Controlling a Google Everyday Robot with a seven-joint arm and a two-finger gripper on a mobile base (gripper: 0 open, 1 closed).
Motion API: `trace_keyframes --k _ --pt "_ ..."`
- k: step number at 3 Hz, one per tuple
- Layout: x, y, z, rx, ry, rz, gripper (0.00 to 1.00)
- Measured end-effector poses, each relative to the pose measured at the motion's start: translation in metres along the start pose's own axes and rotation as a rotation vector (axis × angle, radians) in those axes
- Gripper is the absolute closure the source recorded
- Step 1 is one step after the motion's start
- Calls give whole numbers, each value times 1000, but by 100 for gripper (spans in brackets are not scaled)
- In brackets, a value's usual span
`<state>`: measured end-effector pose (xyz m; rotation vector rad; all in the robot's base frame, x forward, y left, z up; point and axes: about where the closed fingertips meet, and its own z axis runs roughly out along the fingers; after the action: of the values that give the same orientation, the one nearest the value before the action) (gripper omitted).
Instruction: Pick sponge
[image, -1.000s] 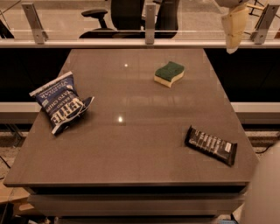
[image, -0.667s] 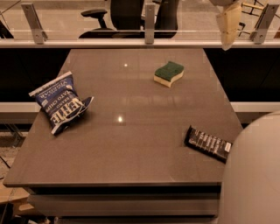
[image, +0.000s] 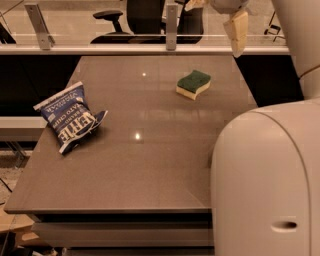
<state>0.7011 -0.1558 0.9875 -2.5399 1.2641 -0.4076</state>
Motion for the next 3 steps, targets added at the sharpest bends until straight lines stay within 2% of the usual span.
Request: trace_keyframes --k 1,3 --pt "-9 -13 29 -37 -17 -42 0" --pt "-17 -11 70 -87 -82 -67 0"
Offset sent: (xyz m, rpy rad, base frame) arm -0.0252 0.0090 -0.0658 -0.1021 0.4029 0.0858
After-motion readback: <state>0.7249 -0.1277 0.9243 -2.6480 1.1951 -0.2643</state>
